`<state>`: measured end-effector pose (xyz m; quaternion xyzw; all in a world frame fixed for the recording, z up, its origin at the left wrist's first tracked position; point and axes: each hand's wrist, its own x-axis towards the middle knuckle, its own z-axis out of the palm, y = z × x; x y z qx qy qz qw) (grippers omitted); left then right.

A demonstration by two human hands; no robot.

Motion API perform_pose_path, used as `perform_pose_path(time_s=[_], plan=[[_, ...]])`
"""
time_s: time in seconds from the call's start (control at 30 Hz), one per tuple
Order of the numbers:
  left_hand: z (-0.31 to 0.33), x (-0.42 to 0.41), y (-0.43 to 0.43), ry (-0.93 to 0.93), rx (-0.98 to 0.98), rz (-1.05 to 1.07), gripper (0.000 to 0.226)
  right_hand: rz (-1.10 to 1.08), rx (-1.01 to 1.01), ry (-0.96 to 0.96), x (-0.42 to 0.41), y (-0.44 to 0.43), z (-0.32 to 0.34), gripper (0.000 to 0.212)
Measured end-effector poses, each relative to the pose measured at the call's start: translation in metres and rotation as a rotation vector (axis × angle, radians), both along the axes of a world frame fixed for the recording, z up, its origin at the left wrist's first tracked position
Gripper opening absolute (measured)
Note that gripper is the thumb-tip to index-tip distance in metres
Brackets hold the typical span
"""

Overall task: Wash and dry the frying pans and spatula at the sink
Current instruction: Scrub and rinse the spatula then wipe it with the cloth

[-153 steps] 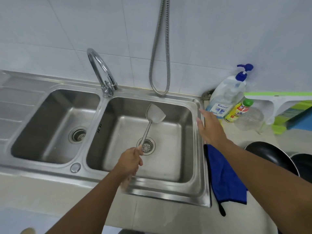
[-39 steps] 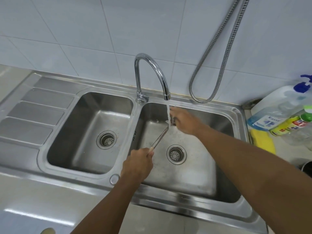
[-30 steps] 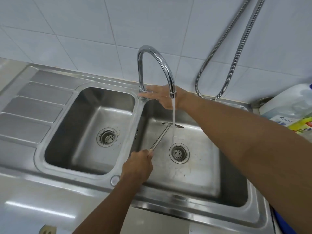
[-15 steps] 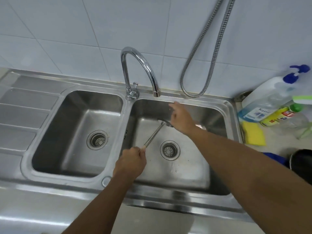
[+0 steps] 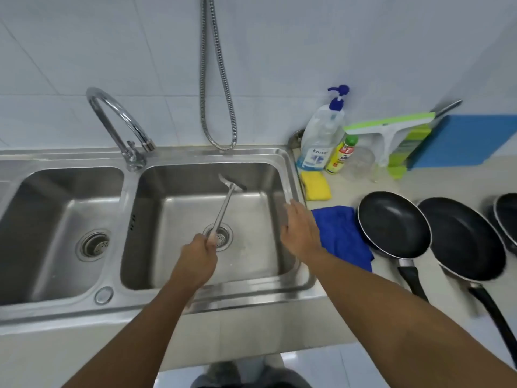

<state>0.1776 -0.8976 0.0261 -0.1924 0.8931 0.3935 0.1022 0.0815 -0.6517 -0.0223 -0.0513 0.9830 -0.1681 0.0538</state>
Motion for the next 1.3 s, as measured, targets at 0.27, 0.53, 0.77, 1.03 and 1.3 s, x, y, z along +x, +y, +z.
perform_pose_path(time_s=[0.27,0.53,0.77,1.03,1.3], plan=[[0.004,0.019,0.068,0.097,-0.016,-0.018,0.055,-0.254,0.199,-0.117,0.037,0.084,-0.034,0.087],[-0.007,0.035,0.089,0.096,0.034,-0.072,0.055,-0.157,-0.048,0.024,0.064,0.092,-0.042,0.065],[-0.002,0.04,0.084,0.118,0.021,-0.077,0.051,-0.29,-0.352,0.191,0.007,0.083,0.032,0.059],[0.009,0.034,0.068,0.275,0.035,-0.071,0.059,0.101,-0.555,0.246,-0.033,0.012,0.087,0.044],[0.0,0.037,0.047,0.308,0.021,-0.08,0.06,0.011,-0.572,0.02,-0.061,-0.023,0.077,0.033]])
